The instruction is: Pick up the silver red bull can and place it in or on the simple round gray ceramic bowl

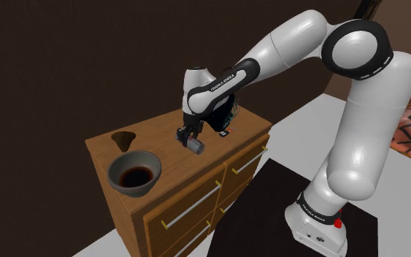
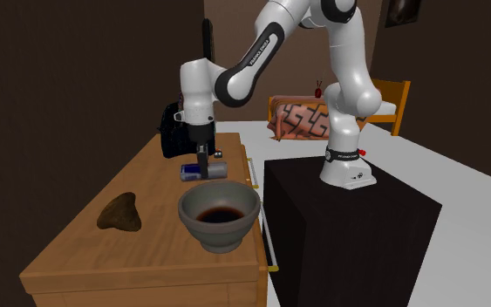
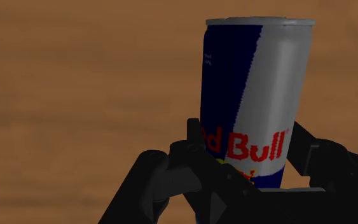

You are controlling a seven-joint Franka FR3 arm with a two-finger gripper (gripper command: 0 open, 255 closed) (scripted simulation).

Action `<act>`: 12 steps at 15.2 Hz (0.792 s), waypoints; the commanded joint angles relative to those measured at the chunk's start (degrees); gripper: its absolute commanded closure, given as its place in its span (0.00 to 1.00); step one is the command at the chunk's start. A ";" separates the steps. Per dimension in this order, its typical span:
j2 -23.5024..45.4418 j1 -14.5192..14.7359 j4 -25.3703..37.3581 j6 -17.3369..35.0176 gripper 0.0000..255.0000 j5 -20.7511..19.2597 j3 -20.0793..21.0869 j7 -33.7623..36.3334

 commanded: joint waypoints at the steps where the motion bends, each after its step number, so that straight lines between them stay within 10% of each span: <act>1: -0.72 -0.05 0.26 -1.09 1.00 0.09 0.02 -0.08; 12: -5.96 -0.26 2.79 -8.84 1.00 0.77 0.19 -0.31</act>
